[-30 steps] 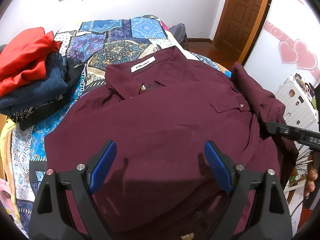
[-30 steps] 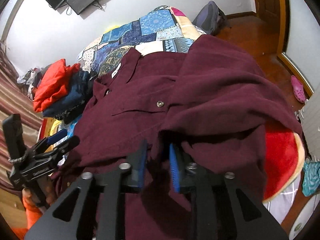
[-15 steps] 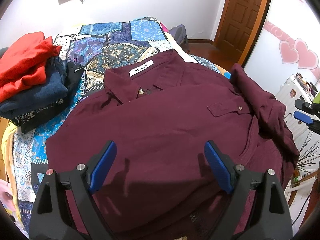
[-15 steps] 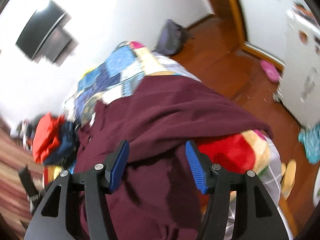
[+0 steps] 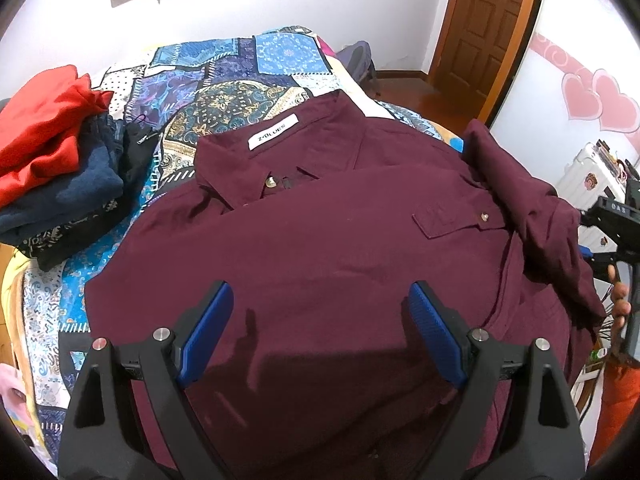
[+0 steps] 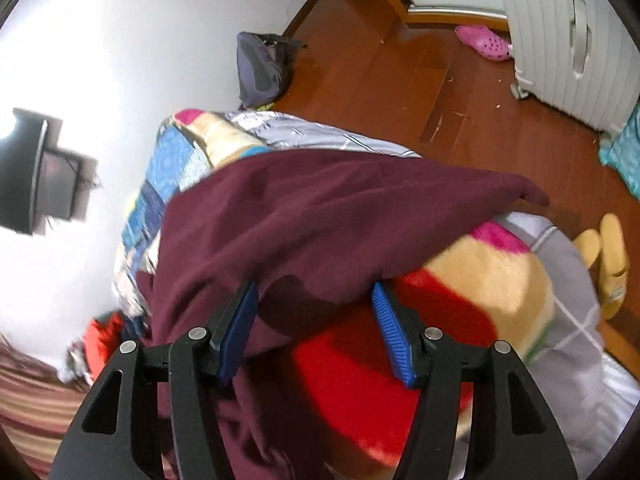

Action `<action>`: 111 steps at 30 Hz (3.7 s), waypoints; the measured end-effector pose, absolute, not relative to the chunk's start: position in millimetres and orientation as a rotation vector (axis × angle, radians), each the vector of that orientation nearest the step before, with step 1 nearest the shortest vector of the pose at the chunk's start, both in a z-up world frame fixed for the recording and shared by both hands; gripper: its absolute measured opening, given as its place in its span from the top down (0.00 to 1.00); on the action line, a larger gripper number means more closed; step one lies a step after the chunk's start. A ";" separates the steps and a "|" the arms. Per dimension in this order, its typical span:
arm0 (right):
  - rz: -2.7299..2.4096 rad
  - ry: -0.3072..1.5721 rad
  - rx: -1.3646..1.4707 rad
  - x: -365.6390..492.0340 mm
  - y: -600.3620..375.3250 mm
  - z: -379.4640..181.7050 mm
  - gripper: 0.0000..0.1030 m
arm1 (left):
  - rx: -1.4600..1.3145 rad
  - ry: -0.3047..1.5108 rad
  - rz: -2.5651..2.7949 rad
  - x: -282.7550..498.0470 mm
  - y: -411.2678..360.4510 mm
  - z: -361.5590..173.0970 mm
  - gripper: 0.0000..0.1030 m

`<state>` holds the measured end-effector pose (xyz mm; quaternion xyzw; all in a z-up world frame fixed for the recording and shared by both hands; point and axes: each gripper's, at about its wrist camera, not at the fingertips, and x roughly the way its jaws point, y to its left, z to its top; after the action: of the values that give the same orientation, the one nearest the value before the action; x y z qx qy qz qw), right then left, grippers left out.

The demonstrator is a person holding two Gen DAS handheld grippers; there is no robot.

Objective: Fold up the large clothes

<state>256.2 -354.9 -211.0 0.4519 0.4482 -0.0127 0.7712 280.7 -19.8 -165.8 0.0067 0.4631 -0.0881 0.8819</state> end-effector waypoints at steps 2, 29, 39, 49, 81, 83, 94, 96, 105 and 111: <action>-0.027 0.952 0.988 262.1 -359.1 -214.6 0.46 | 0.019 0.969 -0.189 282.0 -20.7 -167.5 0.13; 0.303 0.661 0.455 269.0 -225.9 -48.5 0.92 | -0.051 0.836 -0.145 259.6 27.4 -135.4 0.13; 0.610 0.877 0.185 274.7 -78.4 -86.9 0.92 | -0.099 0.774 -0.084 235.5 71.5 -120.8 0.13; 0.643 1.165 -0.017 265.1 -16.3 -176.0 0.84 | -0.107 0.773 -0.049 225.2 85.8 -123.9 0.13; 0.122 0.907 0.264 238.4 -264.9 -130.0 0.57 | 0.288 0.897 -0.400 297.4 -125.6 -139.1 0.13; 0.120 0.924 0.276 237.9 -268.5 -136.3 0.57 | 0.320 0.937 -0.447 301.7 -141.8 -150.2 0.13; 0.140 0.940 0.282 231.3 -277.9 -144.4 0.56 | 0.431 0.974 -0.434 321.5 -175.2 -180.5 0.18; 0.139 0.940 0.280 230.4 -278.2 -144.7 0.56 | 0.415 0.958 -0.406 327.3 -169.9 -179.4 0.44; 0.146 0.933 0.276 232.5 -272.6 -139.7 0.56 | 0.187 0.885 -0.309 345.4 -101.6 -142.4 0.89; 0.163 0.911 0.257 240.7 -260.1 -129.9 0.56 | 0.063 0.783 -0.187 334.2 -24.3 -96.5 0.91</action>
<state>240.7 -260.1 -129.9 0.1234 0.4383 0.0785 0.8868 334.2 -24.3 -96.5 0.0306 0.3811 -0.0911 0.9195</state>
